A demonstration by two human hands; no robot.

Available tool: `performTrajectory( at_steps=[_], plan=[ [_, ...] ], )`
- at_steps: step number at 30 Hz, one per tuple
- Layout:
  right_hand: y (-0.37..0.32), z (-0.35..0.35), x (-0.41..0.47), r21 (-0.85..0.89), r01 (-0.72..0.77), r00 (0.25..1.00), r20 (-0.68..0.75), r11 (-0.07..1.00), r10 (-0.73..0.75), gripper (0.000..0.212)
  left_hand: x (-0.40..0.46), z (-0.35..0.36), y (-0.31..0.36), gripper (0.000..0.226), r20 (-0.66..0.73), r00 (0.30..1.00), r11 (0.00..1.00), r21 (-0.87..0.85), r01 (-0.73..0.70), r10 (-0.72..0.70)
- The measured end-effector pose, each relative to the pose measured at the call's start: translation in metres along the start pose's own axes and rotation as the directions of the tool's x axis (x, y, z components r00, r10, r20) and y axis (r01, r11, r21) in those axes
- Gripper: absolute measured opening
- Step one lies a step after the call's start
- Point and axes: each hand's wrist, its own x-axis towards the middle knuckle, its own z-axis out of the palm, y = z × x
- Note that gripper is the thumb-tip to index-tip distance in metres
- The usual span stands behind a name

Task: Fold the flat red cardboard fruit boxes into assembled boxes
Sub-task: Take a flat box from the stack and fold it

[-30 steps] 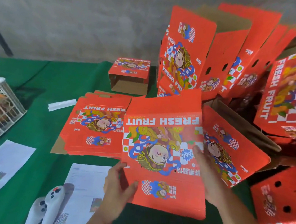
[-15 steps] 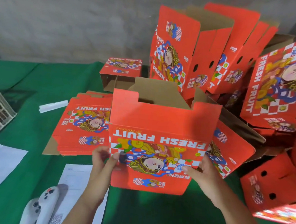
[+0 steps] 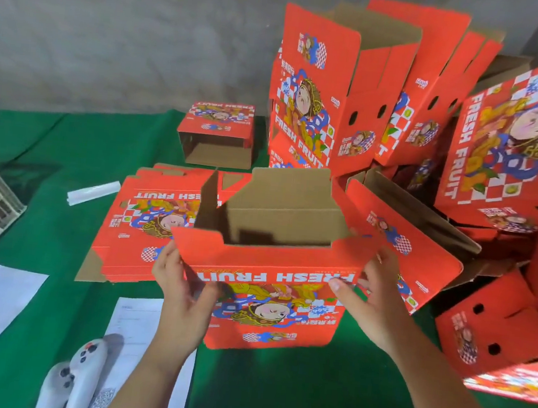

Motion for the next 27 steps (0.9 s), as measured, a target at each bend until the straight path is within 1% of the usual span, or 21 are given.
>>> performTrajectory(
  at_steps=[2, 4, 5, 7, 8, 9, 10, 11, 12, 13, 15, 16, 17, 18, 19, 20, 21, 22, 24, 25, 27],
  plan=[
    [0.002, -0.002, -0.003, -0.099, 0.072, 0.997, -0.018, 0.992, -0.075, 0.063, 0.0, -0.001, 0.0, 0.044, -0.03, 0.999, 1.0, 0.01, -0.015, 0.015],
    [0.007, -0.005, -0.005, -0.184, 0.163, 0.985, -0.032, 0.969, -0.172, 0.05, 0.002, -0.002, -0.003, 0.045, -0.034, 0.999, 0.999, 0.011, -0.033, 0.034],
    [0.006, -0.006, -0.006, -0.187, 0.166, 0.985, -0.013, 0.968, -0.172, 0.043, 0.004, -0.005, -0.003, 0.046, -0.037, 0.999, 1.0, -0.003, -0.027, 0.026],
    [0.003, -0.006, -0.008, -0.16, 0.088, 0.996, 0.04, 0.983, -0.082, 0.032, 0.009, -0.012, -0.004, 0.046, -0.048, 0.999, 0.999, 0.025, -0.022, 0.023],
    [0.001, -0.005, -0.008, -0.146, 0.033, 0.999, 0.036, 0.989, -0.028, 0.025, 0.012, -0.015, -0.003, 0.043, -0.036, 0.997, 0.995, 0.076, -0.059, 0.062],
    [-0.001, -0.005, -0.009, -0.14, -0.023, 1.0, -0.012, 0.99, 0.021, 0.019, 0.014, -0.016, -0.001, 0.04, -0.008, 0.994, 0.985, 0.132, -0.109, 0.111],
    [-0.005, -0.003, -0.008, -0.131, -0.062, 0.994, -0.099, 0.989, 0.049, 0.021, 0.016, -0.015, 0.002, 0.035, 0.021, 0.99, 0.976, 0.161, -0.144, 0.143],
    [-0.008, -0.001, -0.008, -0.123, -0.091, 0.977, -0.201, 0.988, 0.065, 0.029, 0.016, -0.013, 0.003, 0.032, 0.042, 0.989, 0.976, 0.161, -0.148, 0.143],
    [-0.01, 0.001, -0.006, -0.126, -0.126, 0.955, -0.285, 0.984, 0.086, 0.038, 0.015, -0.01, 0.004, 0.032, 0.048, 0.995, 0.989, 0.114, -0.097, 0.092],
    [-0.012, 0.003, -0.005, -0.148, -0.172, 0.934, -0.339, 0.974, 0.113, 0.048, 0.014, -0.006, 0.007, 0.037, 0.048, 0.999, 0.999, 0.044, -0.003, 0.001],
    [-0.014, 0.006, -0.001, -0.178, -0.265, 0.911, -0.369, 0.948, 0.186, 0.056, 0.014, -0.001, 0.01, 0.054, -0.007, 0.991, 0.991, -0.004, 0.133, -0.133],
    [-0.012, 0.007, 0.001, -0.165, -0.292, 0.904, -0.368, 0.942, 0.216, 0.054, 0.015, 0.001, 0.012, 0.053, -0.036, 0.991, 0.991, 0.03, 0.131, -0.13],
    [-0.012, 0.008, 0.001, -0.108, -0.308, 0.898, -0.36, 0.945, 0.251, 0.048, 0.016, 0.002, 0.015, 0.044, -0.065, 0.993, 0.993, 0.069, 0.099, -0.094],
    [-0.015, 0.008, 0.002, -0.037, -0.302, 0.899, -0.342, 0.952, 0.272, 0.052, 0.015, 0.002, 0.021, 0.036, -0.1, 0.995, 0.989, 0.143, 0.033, -0.018],
    [-0.019, 0.008, 0.003, 0.009, -0.271, 0.906, -0.334, 0.963, 0.259, 0.072, 0.014, 0.002, 0.025, 0.037, -0.118, 0.991, 0.974, 0.226, -0.029, 0.057],
    [-0.021, 0.007, 0.005, -0.001, -0.221, 0.922, -0.325, 0.975, 0.208, 0.089, 0.015, 0.002, 0.029, 0.047, -0.128, 0.983, 0.948, 0.306, -0.091, 0.135],
    [-0.02, 0.006, 0.006, -0.081, -0.165, 0.939, -0.319, 0.983, 0.131, 0.098, 0.016, 0.002, 0.03, 0.056, -0.123, 0.972, 0.927, 0.345, -0.148, 0.201],
    [-0.019, 0.007, 0.006, -0.168, -0.101, 0.951, -0.305, 0.981, 0.046, 0.102, 0.017, 0.004, 0.029, 0.063, -0.118, 0.965, 0.925, 0.331, -0.184, 0.235],
    [-0.021, 0.009, 0.005, -0.274, 0.014, 0.964, -0.253, 0.962, -0.087, 0.109, 0.023, 0.008, 0.03, 0.07, -0.124, 0.969, 0.959, 0.217, -0.182, 0.212],
    [-0.024, 0.011, 0.004, -0.288, 0.033, 0.968, -0.228, 0.957, -0.102, 0.113, 0.026, 0.009, 0.031, 0.074, -0.111, 0.974, 0.967, 0.19, -0.172, 0.195],
    [-0.027, 0.017, 0.0, -0.265, 0.027, 0.976, -0.203, 0.964, -0.083, 0.121, 0.029, 0.009, 0.032, 0.068, -0.066, 0.967, 0.938, 0.267, -0.219, 0.245]
  ],
)
